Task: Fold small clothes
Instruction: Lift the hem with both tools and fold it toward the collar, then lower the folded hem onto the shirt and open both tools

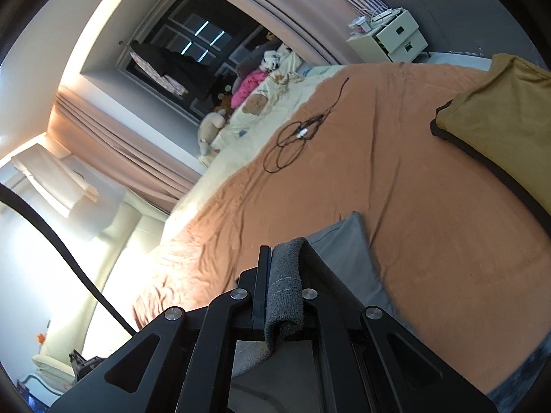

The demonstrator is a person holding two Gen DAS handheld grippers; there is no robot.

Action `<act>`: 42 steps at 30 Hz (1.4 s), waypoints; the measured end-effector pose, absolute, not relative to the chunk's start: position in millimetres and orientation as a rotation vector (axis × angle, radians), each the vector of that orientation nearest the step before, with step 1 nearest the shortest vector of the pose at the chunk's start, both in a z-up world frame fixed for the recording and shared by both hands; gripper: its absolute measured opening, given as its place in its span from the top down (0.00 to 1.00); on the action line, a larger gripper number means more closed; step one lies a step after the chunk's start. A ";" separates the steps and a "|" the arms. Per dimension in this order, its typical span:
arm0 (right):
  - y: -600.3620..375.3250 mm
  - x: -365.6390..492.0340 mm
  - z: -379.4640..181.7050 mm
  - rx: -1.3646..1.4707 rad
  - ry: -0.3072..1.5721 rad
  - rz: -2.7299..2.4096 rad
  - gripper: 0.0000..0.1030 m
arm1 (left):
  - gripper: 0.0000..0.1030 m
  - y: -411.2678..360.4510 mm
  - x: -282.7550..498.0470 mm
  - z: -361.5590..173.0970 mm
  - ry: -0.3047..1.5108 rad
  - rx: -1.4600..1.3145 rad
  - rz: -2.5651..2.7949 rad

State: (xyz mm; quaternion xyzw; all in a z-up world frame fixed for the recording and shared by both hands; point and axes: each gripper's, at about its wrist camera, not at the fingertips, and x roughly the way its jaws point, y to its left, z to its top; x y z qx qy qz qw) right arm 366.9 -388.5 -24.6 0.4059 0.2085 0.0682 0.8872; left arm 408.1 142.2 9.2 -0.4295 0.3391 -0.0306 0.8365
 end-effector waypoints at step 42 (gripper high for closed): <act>-384.0 485.3 10.3 0.690 0.752 0.041 0.34 | 0.22 129.5 565.5 -123.3 1.063 -0.534 0.082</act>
